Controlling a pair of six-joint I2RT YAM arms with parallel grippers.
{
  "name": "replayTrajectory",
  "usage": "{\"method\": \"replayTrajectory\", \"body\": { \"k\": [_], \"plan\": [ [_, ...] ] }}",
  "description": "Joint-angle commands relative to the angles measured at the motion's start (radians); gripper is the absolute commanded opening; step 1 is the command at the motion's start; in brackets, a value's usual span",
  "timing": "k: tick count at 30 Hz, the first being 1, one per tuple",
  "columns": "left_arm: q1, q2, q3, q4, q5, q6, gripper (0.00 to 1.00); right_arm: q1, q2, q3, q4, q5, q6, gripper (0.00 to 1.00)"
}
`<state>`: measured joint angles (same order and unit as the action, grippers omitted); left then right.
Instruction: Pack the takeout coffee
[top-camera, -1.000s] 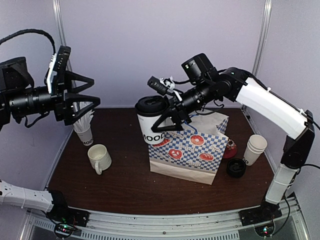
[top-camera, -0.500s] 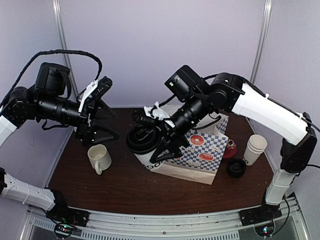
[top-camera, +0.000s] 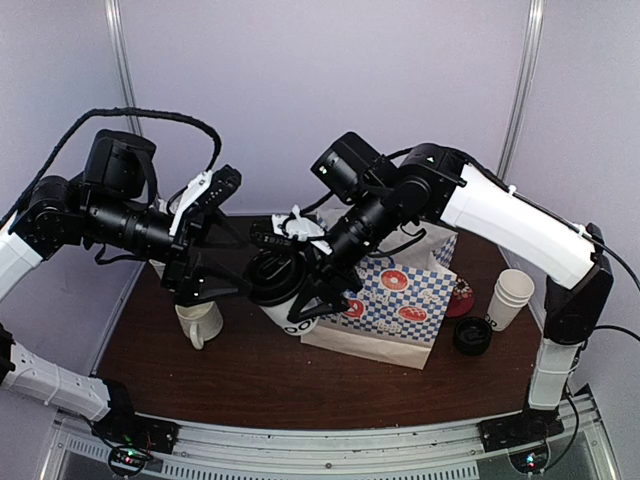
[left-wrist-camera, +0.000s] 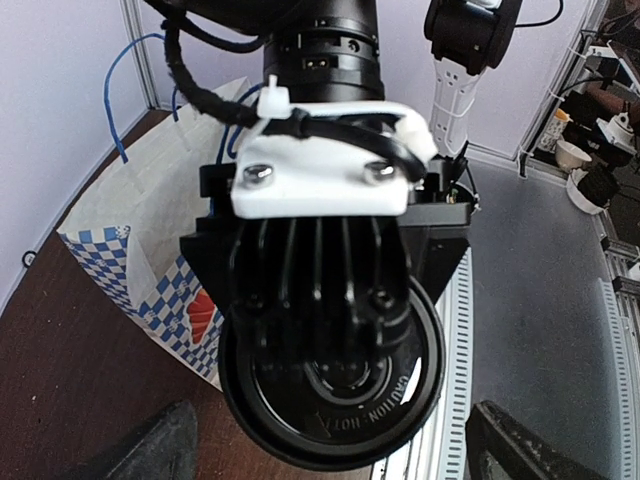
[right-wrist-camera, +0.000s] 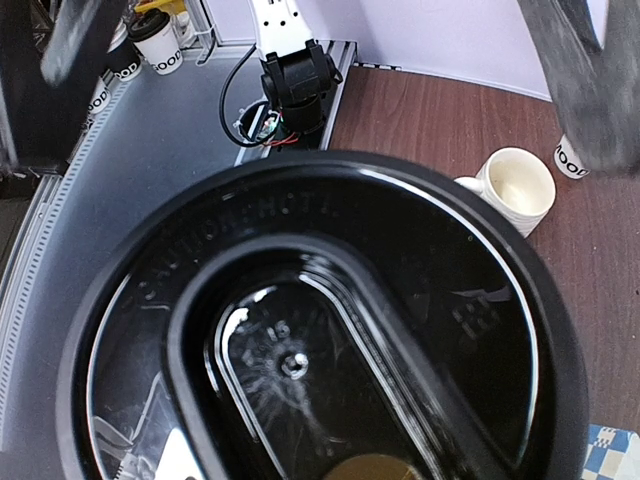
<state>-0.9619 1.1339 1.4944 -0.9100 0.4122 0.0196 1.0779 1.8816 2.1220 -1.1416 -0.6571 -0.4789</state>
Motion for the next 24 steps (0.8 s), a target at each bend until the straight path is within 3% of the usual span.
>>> {"method": "replayTrajectory", "body": {
  "k": [1,16,24],
  "plan": [
    [-0.013,0.014,-0.016,0.076,-0.03,0.033,0.98,0.012,0.011,0.036,-0.018,0.025,0.014,0.79],
    [-0.068,0.069,-0.028,0.078,-0.098,0.068,0.98,0.02,0.039,0.065,-0.034,0.051,0.023,0.79],
    [-0.07,0.1,-0.017,0.066,-0.155,0.079,0.91,0.024,0.032,0.063,-0.039,0.044,0.024,0.78]
  ]
}}
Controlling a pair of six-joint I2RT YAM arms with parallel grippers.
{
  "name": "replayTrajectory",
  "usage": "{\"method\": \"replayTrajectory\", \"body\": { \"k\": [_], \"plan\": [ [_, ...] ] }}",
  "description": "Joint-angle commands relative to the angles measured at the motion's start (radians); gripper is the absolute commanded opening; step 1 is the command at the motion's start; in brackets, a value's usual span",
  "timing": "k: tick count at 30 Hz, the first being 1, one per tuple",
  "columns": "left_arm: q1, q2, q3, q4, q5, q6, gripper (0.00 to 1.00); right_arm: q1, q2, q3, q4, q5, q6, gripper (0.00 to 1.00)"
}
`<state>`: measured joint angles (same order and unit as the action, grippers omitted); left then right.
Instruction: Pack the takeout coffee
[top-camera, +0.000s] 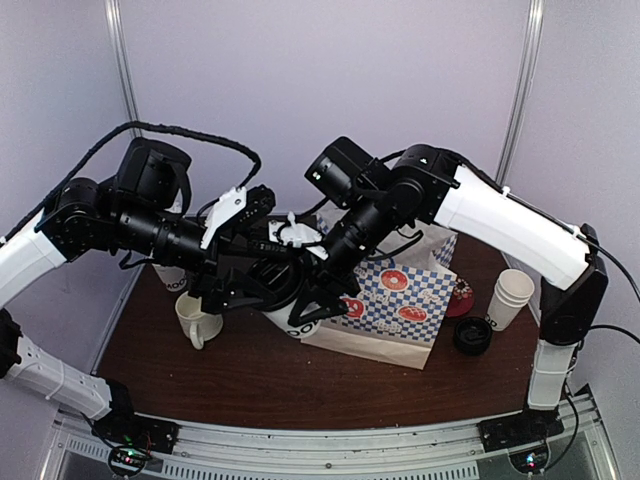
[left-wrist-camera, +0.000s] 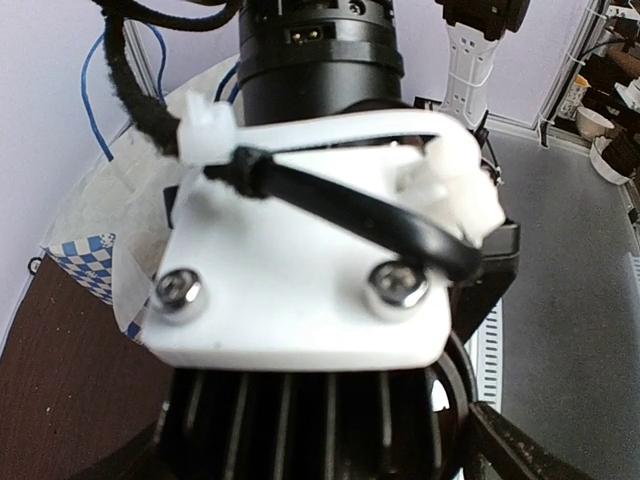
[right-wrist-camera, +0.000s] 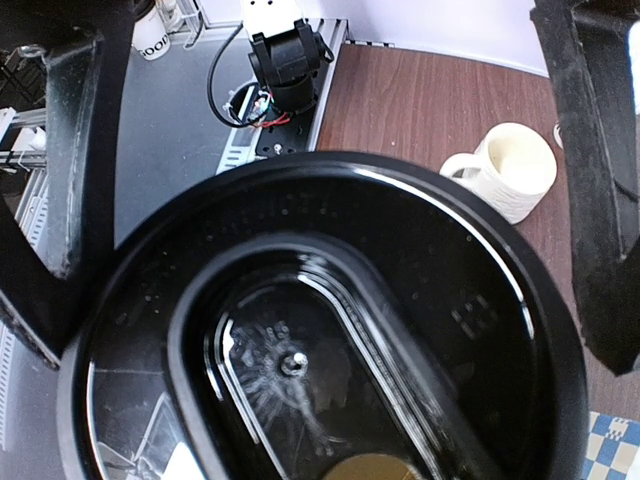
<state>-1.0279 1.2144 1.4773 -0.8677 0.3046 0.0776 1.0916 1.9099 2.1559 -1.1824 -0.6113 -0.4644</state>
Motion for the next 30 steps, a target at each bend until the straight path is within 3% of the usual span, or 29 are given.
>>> {"method": "replayTrajectory", "body": {
  "k": [1,12,24,30],
  "plan": [
    [-0.004,0.021,0.001,0.023,-0.048,0.022,0.9,0.01,0.002,0.028,0.003,-0.003,0.01,0.78],
    [-0.003,0.021,0.001,0.019,-0.006,0.024,0.8,0.01,-0.004,0.019,0.012,0.02,0.012,0.8],
    [-0.004,-0.023,-0.016,0.02,-0.048,0.034,0.77,0.011,0.001,0.024,0.018,0.028,0.017,0.86],
    [-0.003,-0.039,-0.03,0.02,-0.082,0.049,0.77,0.006,-0.009,0.04,-0.011,0.02,0.009,0.98]
  ]
}}
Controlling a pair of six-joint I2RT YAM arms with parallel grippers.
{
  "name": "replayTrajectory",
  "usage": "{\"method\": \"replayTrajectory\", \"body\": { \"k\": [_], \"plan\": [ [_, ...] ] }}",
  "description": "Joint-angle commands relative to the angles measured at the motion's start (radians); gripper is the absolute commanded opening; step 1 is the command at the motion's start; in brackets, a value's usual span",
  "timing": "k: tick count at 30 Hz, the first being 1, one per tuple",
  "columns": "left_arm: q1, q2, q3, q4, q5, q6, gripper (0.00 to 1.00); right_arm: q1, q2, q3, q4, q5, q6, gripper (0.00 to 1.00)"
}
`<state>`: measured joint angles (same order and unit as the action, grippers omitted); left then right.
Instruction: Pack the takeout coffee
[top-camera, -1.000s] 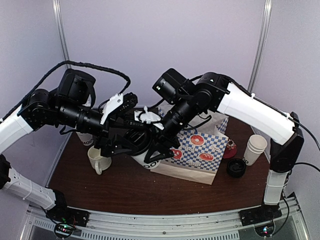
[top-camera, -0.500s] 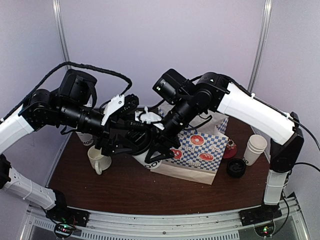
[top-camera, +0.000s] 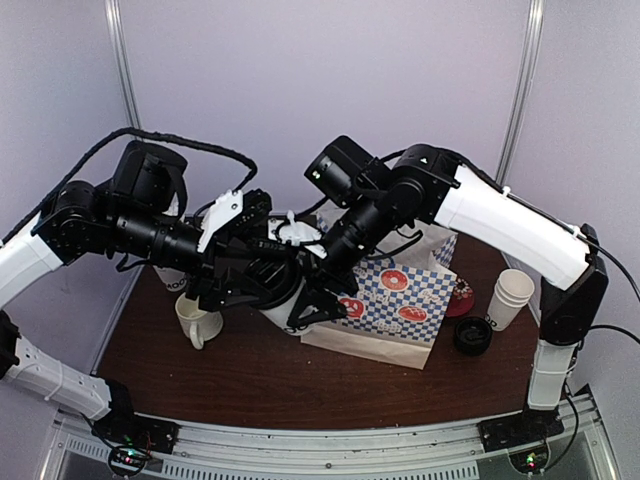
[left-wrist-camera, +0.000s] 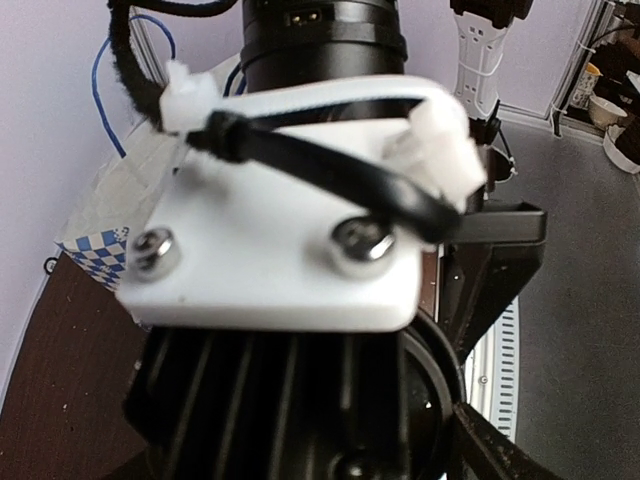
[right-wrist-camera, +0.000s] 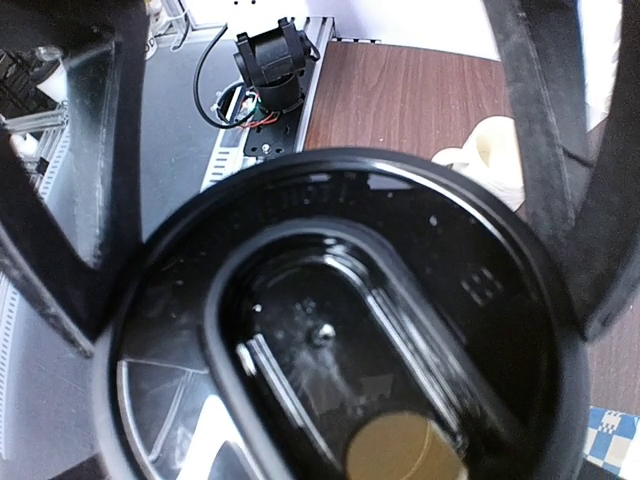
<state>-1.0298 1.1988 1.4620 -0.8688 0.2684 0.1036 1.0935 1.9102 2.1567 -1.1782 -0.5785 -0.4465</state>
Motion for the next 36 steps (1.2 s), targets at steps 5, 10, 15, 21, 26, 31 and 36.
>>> {"method": "replayTrajectory", "body": {
  "k": [5,10,15,21,26,31,36],
  "plan": [
    [-0.002,-0.046,-0.018,0.005,-0.09,0.035,0.77,-0.024,-0.092,-0.024,-0.058,0.022,-0.058,0.99],
    [0.0,-0.07,-0.048,0.0,-0.151,0.049,0.79,-0.097,-0.179,-0.066,-0.062,0.018,-0.066,0.99],
    [0.004,-0.056,-0.055,-0.006,-0.192,0.054,0.78,-0.194,-0.225,-0.012,-0.104,-0.042,-0.08,0.99],
    [0.005,-0.031,-0.035,-0.029,-0.225,0.069,0.77,-0.414,-0.297,-0.025,-0.034,-0.025,-0.019,0.99],
    [0.007,-0.016,-0.027,-0.032,-0.239,0.08,0.77,-0.586,-0.348,-0.096,0.079,0.036,0.078,0.99],
    [0.013,0.002,-0.024,-0.033,-0.246,0.088,0.77,-0.634,-0.343,-0.176,0.111,0.132,0.091,0.99],
    [0.013,0.017,-0.009,-0.044,-0.236,0.083,0.77,-0.635,-0.31,-0.228,0.119,0.078,0.093,0.98]
  ]
}}
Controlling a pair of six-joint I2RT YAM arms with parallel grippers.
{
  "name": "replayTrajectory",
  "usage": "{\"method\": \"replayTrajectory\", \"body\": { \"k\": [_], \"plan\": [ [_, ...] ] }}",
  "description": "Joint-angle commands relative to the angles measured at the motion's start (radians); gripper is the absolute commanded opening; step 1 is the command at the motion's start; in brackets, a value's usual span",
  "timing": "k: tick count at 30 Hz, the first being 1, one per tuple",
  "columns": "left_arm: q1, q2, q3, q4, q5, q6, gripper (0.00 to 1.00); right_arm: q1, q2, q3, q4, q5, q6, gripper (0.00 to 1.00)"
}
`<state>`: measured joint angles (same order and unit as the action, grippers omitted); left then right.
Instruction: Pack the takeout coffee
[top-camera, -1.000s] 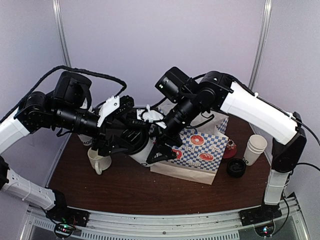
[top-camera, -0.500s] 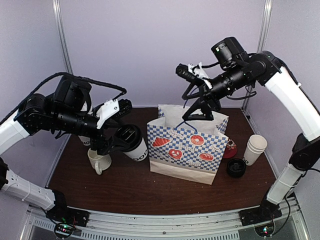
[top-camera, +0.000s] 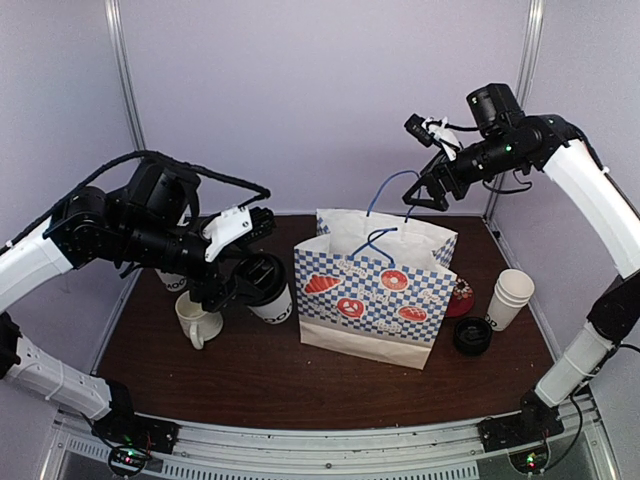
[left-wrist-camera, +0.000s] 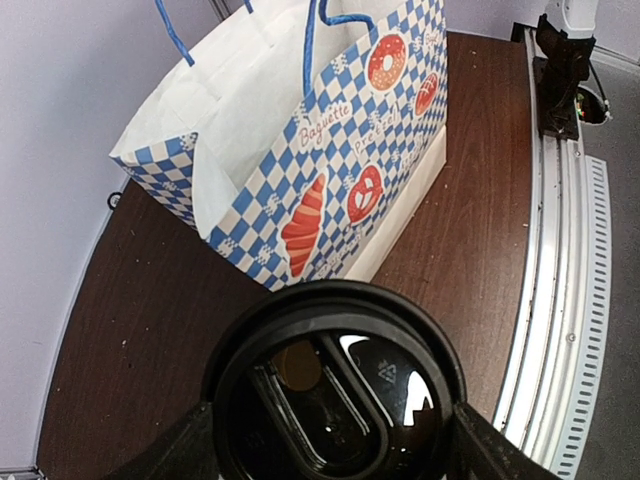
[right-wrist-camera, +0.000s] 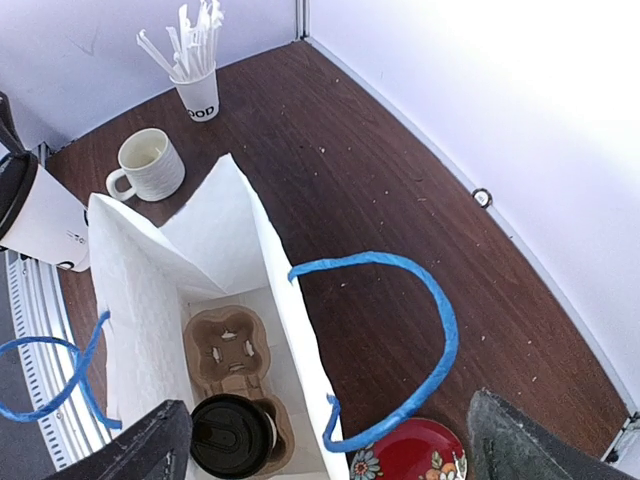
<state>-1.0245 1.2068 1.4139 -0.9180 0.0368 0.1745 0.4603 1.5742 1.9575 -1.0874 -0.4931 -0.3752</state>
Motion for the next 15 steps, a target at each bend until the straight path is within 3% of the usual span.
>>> {"method": "replayTrajectory", "body": {
  "k": [1,4,7,11,14,15],
  "plan": [
    [0.007,0.01,0.043,-0.001,-0.006,0.011,0.77,-0.002,0.036,-0.027,0.025,-0.012,0.023,0.97],
    [0.006,0.006,0.054,-0.016,-0.015,0.011,0.77,-0.002,0.082,-0.006,0.004,-0.005,0.019,0.9],
    [0.008,-0.005,0.058,-0.022,-0.017,0.01,0.77,-0.002,0.121,0.02,-0.011,-0.023,0.01,0.75],
    [0.008,-0.016,0.071,-0.043,-0.038,0.009,0.77,0.0,0.14,0.044,0.007,-0.089,0.015,0.33],
    [0.012,-0.024,0.092,-0.062,-0.076,0.024,0.77,0.004,0.171,0.1,0.004,-0.117,0.029,0.07],
    [0.015,-0.026,0.099,-0.066,-0.081,0.029,0.77,0.006,0.184,0.123,-0.001,-0.125,0.034,0.03]
  ]
}}
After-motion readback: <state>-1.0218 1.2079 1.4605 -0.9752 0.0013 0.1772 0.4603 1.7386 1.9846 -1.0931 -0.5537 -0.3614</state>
